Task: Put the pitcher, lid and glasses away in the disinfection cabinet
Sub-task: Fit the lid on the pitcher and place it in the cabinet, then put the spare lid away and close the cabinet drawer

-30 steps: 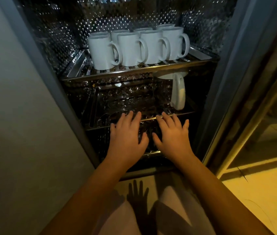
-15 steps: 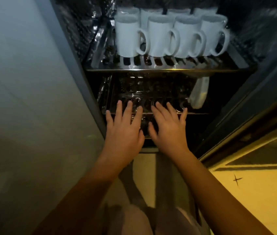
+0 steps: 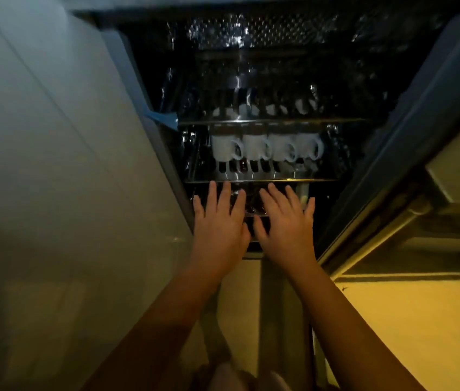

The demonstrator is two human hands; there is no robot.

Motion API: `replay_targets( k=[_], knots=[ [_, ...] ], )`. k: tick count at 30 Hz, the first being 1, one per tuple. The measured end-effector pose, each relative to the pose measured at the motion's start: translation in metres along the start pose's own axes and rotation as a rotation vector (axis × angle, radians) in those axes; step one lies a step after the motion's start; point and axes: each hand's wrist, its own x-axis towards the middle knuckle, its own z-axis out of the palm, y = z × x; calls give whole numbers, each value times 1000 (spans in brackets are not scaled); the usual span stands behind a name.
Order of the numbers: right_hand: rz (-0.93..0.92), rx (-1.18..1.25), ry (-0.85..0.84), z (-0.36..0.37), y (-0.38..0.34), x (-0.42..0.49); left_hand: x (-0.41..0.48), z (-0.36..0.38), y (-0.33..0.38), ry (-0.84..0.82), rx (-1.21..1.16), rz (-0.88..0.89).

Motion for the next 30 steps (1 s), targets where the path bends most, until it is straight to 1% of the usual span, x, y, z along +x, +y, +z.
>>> replay_targets(
  k=[2, 6, 9, 12, 16, 22, 26, 30],
  knots=[
    [13, -1, -14, -33, -7, 5, -7, -33, 6, 19, -12, 10],
    [-22, -11, -14, -86, -19, 16, -20, -83, 12, 28, -19, 22],
    [-31, -14, -36, -118, -28, 20, -26, -113, 20, 34, -30, 61],
    [-30, -21, -15, -146, -33, 22, -30, -136, 31, 51, -44, 119],
    [-28, -24, 59, -171, -30, 26, -29, -154, 39, 66, 13, 136],
    [10, -41, 8, -204, -24, 38, -20, -173, 56, 67, 12, 179],
    [33, -54, -3, -219, -18, 45, -14, -182, 59, 88, 40, 192],
    [61, -40, 5, -225, -16, 52, -3, -191, 62, 112, 11, 223]
  ],
)
